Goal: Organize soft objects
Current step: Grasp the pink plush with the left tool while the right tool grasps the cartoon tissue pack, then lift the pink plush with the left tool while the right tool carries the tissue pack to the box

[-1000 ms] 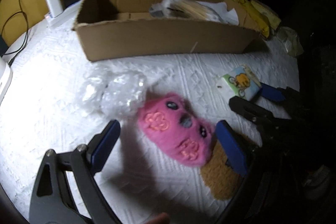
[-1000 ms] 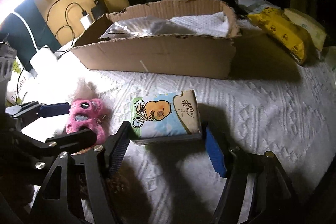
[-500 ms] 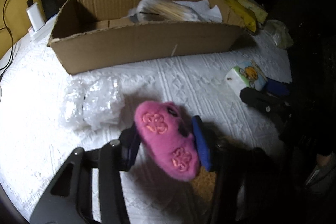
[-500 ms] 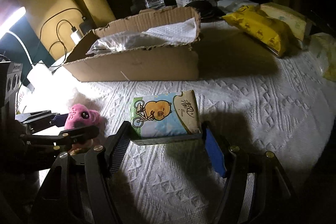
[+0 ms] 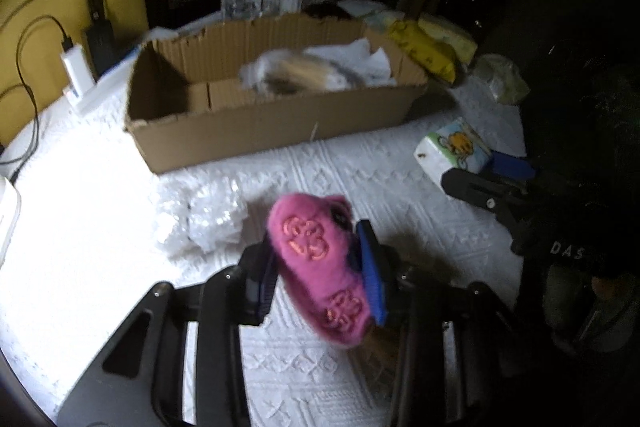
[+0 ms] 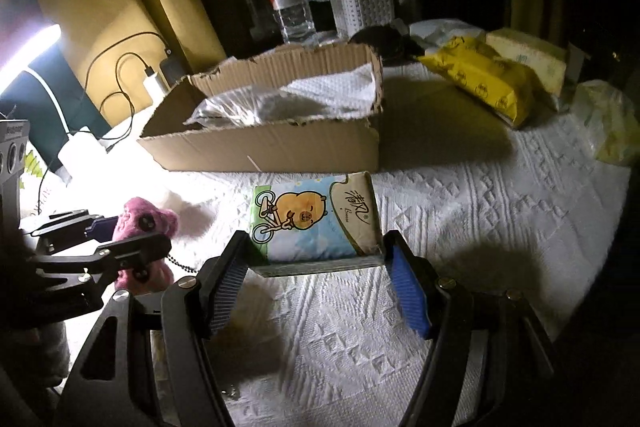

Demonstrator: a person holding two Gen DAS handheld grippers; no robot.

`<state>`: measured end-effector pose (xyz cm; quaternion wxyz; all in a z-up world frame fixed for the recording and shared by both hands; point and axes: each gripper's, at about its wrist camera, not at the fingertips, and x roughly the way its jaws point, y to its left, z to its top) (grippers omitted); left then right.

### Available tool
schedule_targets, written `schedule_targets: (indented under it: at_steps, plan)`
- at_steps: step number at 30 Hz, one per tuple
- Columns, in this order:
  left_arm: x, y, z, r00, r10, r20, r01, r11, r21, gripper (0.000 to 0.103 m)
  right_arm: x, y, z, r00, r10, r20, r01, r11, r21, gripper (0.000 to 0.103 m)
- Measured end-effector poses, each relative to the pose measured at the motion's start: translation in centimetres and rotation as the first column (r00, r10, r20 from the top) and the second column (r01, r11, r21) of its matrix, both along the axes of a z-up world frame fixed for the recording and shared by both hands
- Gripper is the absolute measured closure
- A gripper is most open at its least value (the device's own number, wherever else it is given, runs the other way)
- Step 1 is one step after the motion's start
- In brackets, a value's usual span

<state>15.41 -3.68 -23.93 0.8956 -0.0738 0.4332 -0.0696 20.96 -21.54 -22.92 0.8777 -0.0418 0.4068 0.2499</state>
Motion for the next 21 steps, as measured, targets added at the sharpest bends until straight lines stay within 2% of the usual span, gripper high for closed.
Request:
schedule_targets:
  at_steps: [4, 21]
  plan:
    - [-0.6, 0.3, 1.3, 0.999, 0.002, 0.035, -0.003, 1.0, 0.021, 0.066, -0.6, 0.4, 1.1, 1.0, 0.002, 0.019, -0.002, 1.0, -0.003, 0.032]
    - [-0.8, 3.3, 5.8, 0.991, 0.021, 0.136, -0.019, 1.0, -0.012, 0.065, -1.2, 1.8, 5.0, 0.996, 0.013, 0.083, -0.011, 1.0, -0.019, 0.032]
